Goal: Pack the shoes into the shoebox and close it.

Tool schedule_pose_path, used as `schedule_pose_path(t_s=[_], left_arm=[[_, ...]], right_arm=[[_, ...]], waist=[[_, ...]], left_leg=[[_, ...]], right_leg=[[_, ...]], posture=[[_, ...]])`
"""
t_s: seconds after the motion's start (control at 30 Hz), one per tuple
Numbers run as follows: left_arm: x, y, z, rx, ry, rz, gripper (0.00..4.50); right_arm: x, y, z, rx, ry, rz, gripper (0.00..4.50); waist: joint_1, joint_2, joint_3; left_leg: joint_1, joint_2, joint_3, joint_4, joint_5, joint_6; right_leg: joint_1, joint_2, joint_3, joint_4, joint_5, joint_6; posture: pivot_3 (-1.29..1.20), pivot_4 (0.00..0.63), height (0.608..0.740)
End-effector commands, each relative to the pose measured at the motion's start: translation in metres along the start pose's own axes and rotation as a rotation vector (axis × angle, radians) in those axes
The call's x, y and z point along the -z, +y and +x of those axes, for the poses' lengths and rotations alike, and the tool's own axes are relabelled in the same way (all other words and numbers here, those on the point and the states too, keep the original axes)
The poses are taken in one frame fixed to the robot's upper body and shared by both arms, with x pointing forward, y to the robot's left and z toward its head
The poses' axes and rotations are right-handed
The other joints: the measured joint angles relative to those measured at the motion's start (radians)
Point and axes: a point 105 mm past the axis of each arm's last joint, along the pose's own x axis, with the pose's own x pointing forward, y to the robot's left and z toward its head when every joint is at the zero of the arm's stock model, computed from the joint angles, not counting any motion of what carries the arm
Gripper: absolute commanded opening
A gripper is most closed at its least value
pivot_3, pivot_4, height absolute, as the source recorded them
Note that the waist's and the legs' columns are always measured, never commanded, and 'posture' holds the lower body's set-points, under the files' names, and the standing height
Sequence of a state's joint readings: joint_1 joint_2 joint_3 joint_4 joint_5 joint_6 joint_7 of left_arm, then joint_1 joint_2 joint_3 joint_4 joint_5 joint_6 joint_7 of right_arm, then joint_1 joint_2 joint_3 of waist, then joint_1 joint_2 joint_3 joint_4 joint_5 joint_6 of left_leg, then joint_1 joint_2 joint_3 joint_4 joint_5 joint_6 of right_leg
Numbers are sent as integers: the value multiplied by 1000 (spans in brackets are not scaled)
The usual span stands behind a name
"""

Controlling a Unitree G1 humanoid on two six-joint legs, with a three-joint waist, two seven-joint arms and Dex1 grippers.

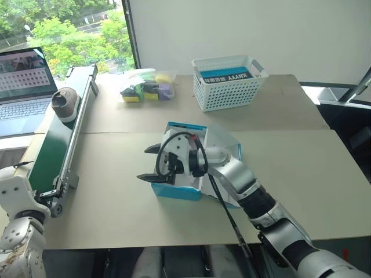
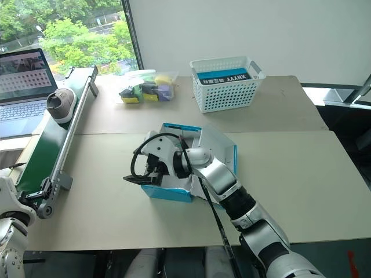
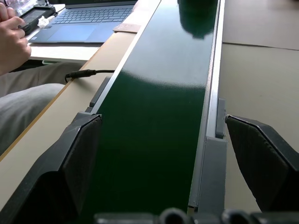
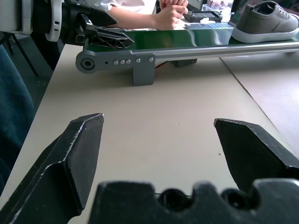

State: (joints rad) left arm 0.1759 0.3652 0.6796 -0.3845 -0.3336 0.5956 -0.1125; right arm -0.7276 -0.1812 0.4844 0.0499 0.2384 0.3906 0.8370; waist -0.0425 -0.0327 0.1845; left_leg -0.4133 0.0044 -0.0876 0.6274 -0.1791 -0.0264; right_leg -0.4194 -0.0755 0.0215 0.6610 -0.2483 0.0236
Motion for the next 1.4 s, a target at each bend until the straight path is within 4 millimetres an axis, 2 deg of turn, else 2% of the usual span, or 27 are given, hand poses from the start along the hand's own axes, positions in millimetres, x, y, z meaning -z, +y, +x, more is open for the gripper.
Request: schedule_pose_path(t_s=[0.03, 0.53, 0.9, 1.07, 1.17, 1.33, 1.4], left_arm=[[-9, 2, 1, -4, -32, 32, 4500], [-13, 0, 6, -7, -47, 27, 4500], [-7, 0, 10, -9, -29, 18, 4500], [-3, 8, 17, -63, -22, -47, 4500], [-1, 3, 21, -61, -19, -88, 4500], [-7, -4, 23, -41, -41, -138, 3029], [-11, -7, 24, -34, -52, -156, 2613]], right_arm=[[-13, -3, -2, 35, -46, -9, 4461], [-10, 0, 2, 78, -42, 36, 4461], [-13, -1, -1, 86, -44, 41, 4461], [-13, -2, -2, 92, -43, 42, 4461], [-15, -3, -3, 97, -48, 42, 4461], [-17, -5, -4, 107, -51, 39, 4500], [-18, -6, -4, 112, -52, 39, 4500]], waist=[[0, 0, 0], [0, 0, 0], [0, 0, 0], [0, -1, 0], [0, -1, 0], [2, -1, 0], [7, -1, -1]], left_leg=[[0, 0, 0, 0, 0, 0], [0, 0, 0, 0, 0, 0], [0, 0, 0, 0, 0, 0], [0, 0, 0, 0, 0, 0], [0, 0, 0, 0, 0, 0], [0, 0, 0, 0, 0, 0], [1, 0, 0, 0, 0, 0]], right_leg=[[0, 0, 0, 0, 0, 0], [0, 0, 0, 1, 0, 0], [0, 0, 0, 1, 0, 0], [0, 0, 0, 1, 0, 0], [0, 0, 0, 1, 0, 0], [0, 0, 0, 2, 0, 0], [0, 0, 0, 2, 0, 0]], posture=[[0, 150, 731], [0, 150, 731], [0, 150, 731], [0, 150, 731], [0, 150, 731], [0, 150, 731], [0, 150, 731]])
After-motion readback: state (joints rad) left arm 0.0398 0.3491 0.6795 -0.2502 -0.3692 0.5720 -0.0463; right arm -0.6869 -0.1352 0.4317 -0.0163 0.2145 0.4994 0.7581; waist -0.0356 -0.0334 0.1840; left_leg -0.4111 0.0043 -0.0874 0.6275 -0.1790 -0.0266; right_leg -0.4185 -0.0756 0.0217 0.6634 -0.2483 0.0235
